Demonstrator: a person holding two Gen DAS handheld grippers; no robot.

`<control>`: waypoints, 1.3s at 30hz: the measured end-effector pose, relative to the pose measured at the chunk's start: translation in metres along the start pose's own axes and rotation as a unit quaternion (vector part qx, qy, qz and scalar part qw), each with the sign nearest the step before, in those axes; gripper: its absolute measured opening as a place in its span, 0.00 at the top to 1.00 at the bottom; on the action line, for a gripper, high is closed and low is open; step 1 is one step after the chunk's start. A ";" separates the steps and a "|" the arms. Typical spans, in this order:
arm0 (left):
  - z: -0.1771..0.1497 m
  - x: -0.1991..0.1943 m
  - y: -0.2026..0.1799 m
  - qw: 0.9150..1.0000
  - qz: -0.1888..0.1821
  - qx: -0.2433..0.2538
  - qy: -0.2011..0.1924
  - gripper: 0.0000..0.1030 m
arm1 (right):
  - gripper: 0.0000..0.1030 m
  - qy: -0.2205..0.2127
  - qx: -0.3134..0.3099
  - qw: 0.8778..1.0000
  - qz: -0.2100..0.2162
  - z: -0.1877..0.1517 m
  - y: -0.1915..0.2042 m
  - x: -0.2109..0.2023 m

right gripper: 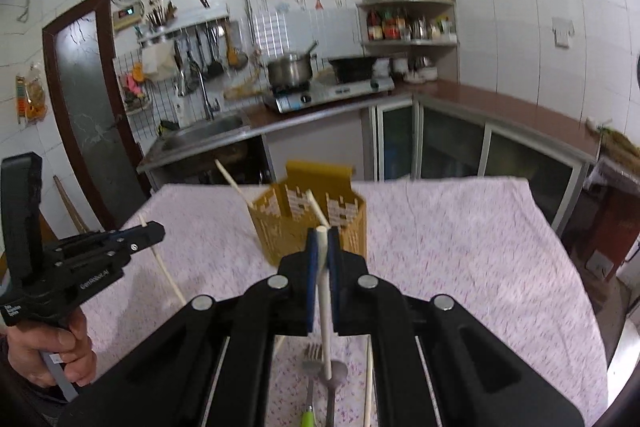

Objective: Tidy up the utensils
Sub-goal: 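Lift both chopsticks and carry them over the yellow holder, then open both grippers to drop the chopsticks into the holder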

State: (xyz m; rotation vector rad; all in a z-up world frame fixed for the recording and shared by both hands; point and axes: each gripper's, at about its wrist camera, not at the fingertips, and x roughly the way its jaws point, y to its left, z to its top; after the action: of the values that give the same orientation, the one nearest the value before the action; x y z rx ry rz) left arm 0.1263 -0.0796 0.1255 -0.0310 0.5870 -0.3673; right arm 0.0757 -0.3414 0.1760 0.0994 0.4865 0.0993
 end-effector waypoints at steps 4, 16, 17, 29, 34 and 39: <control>0.029 -0.012 -0.009 0.999 -0.002 0.014 -0.031 0.96 | 0.95 -0.037 -0.016 0.999 -0.005 0.032 0.006 -0.018; 0.124 -0.007 -0.037 0.991 -0.001 0.056 -0.122 0.96 | 0.95 -0.120 -0.032 0.992 -0.031 0.120 0.009 -0.015; 0.130 -0.002 -0.037 0.991 0.000 0.055 -0.123 0.96 | 0.95 -0.123 -0.031 0.991 -0.029 0.124 0.008 -0.011; 0.153 0.079 -0.025 0.993 0.011 0.038 -0.112 0.96 | 0.95 -0.105 -0.028 0.994 -0.011 0.127 0.007 0.067; 0.143 0.114 -0.017 0.996 0.015 0.039 -0.085 0.96 | 0.95 -0.086 -0.023 0.996 -0.007 0.117 0.005 0.097; 0.128 0.132 -0.010 0.997 0.025 0.044 -0.065 0.95 | 0.93 -0.057 -0.026 0.998 -0.006 0.104 0.003 0.114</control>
State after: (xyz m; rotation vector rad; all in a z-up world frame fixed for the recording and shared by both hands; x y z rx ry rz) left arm 0.2945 -0.1446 0.1633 0.0444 0.4424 -0.3387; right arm 0.2248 -0.3321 0.2150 0.0502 0.3711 0.0933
